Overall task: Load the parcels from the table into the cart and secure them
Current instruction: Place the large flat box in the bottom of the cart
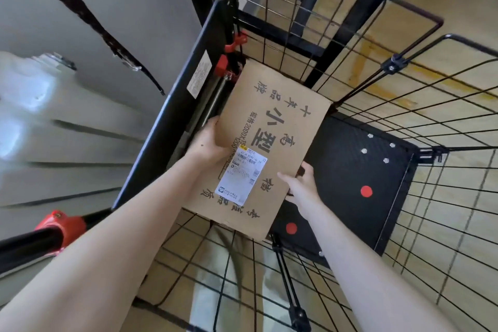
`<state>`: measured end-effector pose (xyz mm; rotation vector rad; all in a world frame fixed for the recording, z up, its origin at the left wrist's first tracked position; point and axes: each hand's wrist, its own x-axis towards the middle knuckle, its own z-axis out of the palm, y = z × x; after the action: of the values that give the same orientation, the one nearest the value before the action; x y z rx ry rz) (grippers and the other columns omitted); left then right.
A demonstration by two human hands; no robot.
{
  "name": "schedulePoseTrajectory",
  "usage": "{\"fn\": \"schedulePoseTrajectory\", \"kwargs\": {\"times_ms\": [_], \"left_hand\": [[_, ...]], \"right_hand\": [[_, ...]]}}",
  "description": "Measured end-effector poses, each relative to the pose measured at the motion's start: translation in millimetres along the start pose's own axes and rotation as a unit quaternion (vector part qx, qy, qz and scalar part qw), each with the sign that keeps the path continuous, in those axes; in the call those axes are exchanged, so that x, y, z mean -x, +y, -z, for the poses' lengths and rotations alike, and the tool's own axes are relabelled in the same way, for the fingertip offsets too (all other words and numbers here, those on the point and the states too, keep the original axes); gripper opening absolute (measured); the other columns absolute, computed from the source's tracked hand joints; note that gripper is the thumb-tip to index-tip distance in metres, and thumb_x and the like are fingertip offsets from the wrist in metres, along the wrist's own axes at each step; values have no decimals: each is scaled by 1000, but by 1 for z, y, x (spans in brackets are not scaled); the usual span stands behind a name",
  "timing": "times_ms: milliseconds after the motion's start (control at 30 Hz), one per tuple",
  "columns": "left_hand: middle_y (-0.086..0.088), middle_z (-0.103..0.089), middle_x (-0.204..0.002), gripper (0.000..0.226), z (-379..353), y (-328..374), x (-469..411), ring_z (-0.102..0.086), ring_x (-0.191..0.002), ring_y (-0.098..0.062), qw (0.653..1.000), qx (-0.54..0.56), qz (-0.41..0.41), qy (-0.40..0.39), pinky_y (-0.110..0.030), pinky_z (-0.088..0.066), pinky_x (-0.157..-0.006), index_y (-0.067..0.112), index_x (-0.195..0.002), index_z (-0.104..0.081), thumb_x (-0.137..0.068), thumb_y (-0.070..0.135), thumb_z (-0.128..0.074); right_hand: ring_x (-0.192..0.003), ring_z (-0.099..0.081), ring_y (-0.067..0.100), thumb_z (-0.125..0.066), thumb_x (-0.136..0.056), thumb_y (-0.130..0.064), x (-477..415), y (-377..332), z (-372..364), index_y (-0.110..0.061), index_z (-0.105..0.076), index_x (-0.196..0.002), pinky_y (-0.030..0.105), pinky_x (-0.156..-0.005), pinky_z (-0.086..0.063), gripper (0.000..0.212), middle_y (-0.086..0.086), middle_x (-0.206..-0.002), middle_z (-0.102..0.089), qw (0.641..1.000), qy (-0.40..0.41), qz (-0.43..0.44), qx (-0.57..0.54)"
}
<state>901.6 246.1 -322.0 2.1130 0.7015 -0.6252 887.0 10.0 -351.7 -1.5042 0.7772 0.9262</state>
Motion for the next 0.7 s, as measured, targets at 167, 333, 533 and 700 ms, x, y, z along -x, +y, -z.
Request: {"fn": "schedulePoseTrajectory", "kwargs": {"times_ms": [167,333,533,700], "left_hand": [[-2,-41,-144,104,-17,-14,-28,-43,-130,-23,999,47,13,-22,-39,-38,-106,31,-151,-13,-73,16,-81],[2,-47,-138,97,-32,-41,-57,-49,-124,-22,1000,5,2,3,-43,-43,-103,43,-142,-24,-69,21,-83],[2,-40,-143,100,-47,-66,-77,-40,-131,-18,999,14,11,41,-39,-34,-110,34,-145,-26,-64,23,-84],[0,-37,-144,92,-52,-67,-80,-36,-132,-21,996,-5,16,86,-41,-32,-110,38,-145,-24,-71,32,-78]], "right_hand": [[-106,-61,17,-67,-88,-7,-31,3,-4,-30,-30,-140,40,-84,-50,68,-2,-116,-64,1000,4,-15,6],[-99,-62,12,-66,-87,-5,-58,0,-10,-30,-36,-131,31,-69,-50,58,-6,-107,-65,1000,0,-11,13],[-94,-61,10,-65,-86,-3,-79,8,-22,-30,-35,-132,27,-66,-47,61,0,-111,-64,999,16,6,34],[-97,-61,11,-62,-86,2,-81,20,-27,-29,-32,-136,40,-92,-52,65,-4,-107,-63,998,17,22,57]]}}
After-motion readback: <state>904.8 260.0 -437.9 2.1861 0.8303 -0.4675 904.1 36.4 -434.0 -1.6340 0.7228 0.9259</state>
